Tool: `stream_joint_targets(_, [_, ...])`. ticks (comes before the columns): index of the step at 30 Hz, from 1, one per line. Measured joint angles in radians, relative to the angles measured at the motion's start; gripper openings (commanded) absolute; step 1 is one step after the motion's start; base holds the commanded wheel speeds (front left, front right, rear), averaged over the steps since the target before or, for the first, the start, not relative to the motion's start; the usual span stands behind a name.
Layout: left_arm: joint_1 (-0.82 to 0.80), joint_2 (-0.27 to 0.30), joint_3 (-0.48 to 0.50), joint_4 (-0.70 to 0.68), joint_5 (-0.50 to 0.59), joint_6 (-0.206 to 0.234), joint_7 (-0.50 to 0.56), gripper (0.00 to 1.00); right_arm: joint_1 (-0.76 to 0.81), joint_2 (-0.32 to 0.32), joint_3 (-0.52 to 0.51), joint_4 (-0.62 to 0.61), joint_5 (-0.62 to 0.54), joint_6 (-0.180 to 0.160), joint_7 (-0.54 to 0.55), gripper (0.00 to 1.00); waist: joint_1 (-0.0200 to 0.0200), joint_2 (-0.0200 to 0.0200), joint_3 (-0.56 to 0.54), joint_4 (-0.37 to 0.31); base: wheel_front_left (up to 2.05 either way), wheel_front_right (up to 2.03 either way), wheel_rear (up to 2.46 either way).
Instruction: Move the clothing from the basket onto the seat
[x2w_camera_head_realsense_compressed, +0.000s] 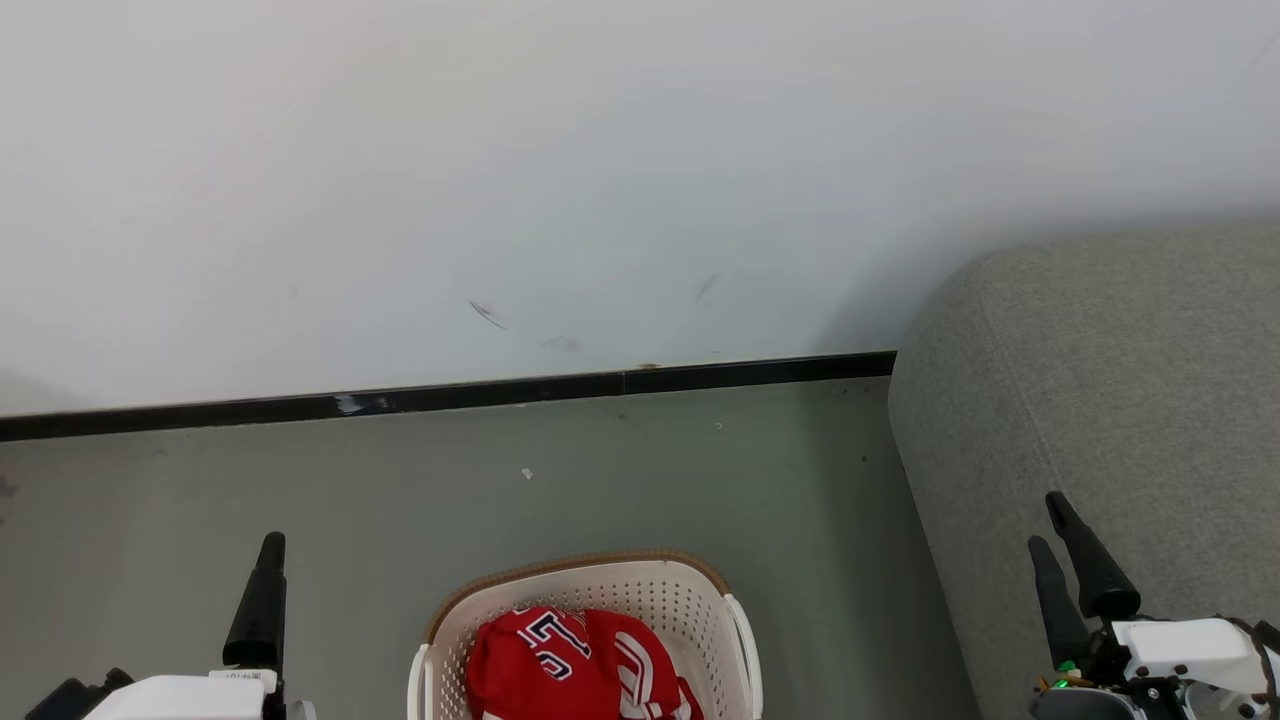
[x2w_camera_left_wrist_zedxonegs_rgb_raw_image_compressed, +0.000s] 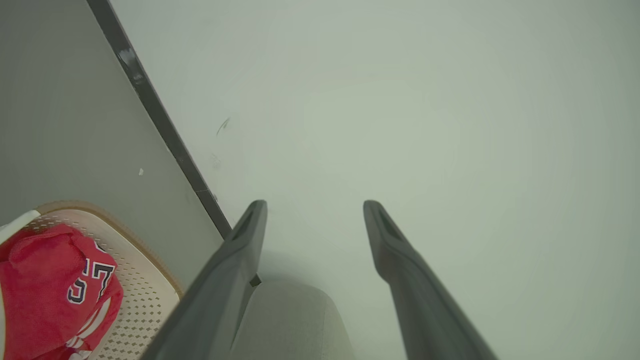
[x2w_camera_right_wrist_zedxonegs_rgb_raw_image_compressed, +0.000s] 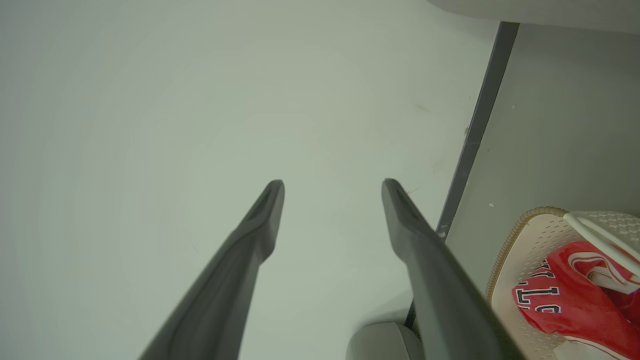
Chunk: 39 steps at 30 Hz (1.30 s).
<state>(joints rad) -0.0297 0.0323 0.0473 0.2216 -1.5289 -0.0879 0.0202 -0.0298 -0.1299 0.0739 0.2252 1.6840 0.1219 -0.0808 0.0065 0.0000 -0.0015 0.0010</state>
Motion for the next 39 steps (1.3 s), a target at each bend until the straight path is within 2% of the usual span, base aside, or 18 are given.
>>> stream_joint_targets(6, [-0.003,0.026,-0.025,-0.014,0.074,-0.004,-0.027,1.00,-0.003,-0.016,0.020,-0.025,-0.064,0.000,-0.016,1.00,0.0019,0.0000,-0.002,0.001,0.00,0.00,0.00])
stream_joint_targets(14, [-0.003,0.062,-0.059,-0.019,0.198,-0.005,-0.059,1.00,-0.020,-0.059,0.058,-0.040,-0.189,0.000,-0.035,1.00,0.0022,0.0000,-0.003,0.001,0.00,0.00,0.00])
stream_joint_targets(20, [-0.003,0.077,-0.078,-0.019,0.285,-0.012,-0.079,1.00,-0.022,-0.082,0.081,-0.053,-0.286,0.000,-0.047,1.00,0.0007,0.0000,-0.003,0.001,0.00,0.00,0.00])
stream_joint_targets(26, [-0.003,0.095,-0.099,-0.020,0.390,-0.011,-0.100,1.00,-0.042,-0.137,0.108,-0.054,-0.460,0.000,-0.061,1.00,-0.0020,0.0000,-0.001,0.000,0.00,0.00,0.00])
stream_joint_targets(39, [-0.005,0.108,-0.126,-0.034,0.628,0.016,-0.146,1.00,-0.062,-0.143,0.107,-0.079,-0.773,0.001,-0.088,1.00,-0.0054,0.0000,0.004,-0.003,0.00,0.00,0.00])
